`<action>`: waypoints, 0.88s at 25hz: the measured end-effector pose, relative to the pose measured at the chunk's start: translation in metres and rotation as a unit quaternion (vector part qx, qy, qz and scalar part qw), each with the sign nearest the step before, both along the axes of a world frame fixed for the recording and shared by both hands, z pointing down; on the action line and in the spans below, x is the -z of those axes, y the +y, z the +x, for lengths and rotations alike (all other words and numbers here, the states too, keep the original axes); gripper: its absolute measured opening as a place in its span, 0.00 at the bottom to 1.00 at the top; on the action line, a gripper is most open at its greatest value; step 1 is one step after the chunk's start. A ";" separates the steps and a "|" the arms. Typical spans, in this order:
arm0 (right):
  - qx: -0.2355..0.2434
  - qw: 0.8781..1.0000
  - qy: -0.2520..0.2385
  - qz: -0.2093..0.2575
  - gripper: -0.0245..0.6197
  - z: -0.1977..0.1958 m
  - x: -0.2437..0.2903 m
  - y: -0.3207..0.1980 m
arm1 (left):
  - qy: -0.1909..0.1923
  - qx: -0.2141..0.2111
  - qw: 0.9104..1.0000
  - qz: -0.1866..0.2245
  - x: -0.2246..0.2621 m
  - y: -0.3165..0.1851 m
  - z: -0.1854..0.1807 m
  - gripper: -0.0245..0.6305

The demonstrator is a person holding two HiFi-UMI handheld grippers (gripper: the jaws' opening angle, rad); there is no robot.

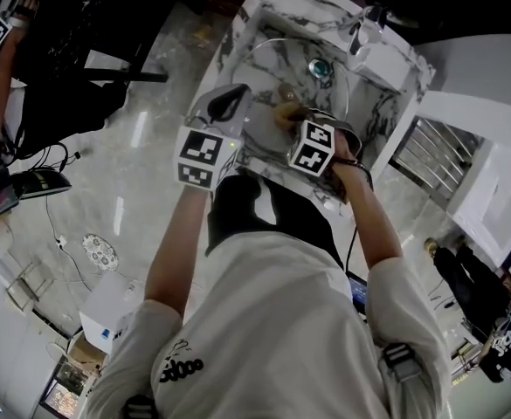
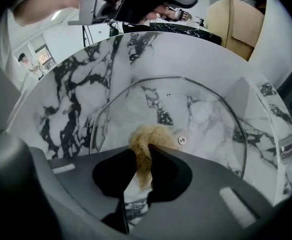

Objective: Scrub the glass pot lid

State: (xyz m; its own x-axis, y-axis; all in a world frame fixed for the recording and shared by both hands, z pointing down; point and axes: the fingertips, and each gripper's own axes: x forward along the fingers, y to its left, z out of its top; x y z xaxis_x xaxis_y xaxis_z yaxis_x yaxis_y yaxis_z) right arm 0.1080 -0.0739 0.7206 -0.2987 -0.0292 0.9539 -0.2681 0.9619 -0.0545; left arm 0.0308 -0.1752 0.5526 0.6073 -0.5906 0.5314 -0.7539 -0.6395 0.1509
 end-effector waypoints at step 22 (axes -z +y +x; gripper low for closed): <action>-0.175 0.983 -0.046 -0.036 0.12 0.051 0.003 -0.067 | -0.010 0.006 1.000 -0.009 0.002 0.002 -0.018 0.05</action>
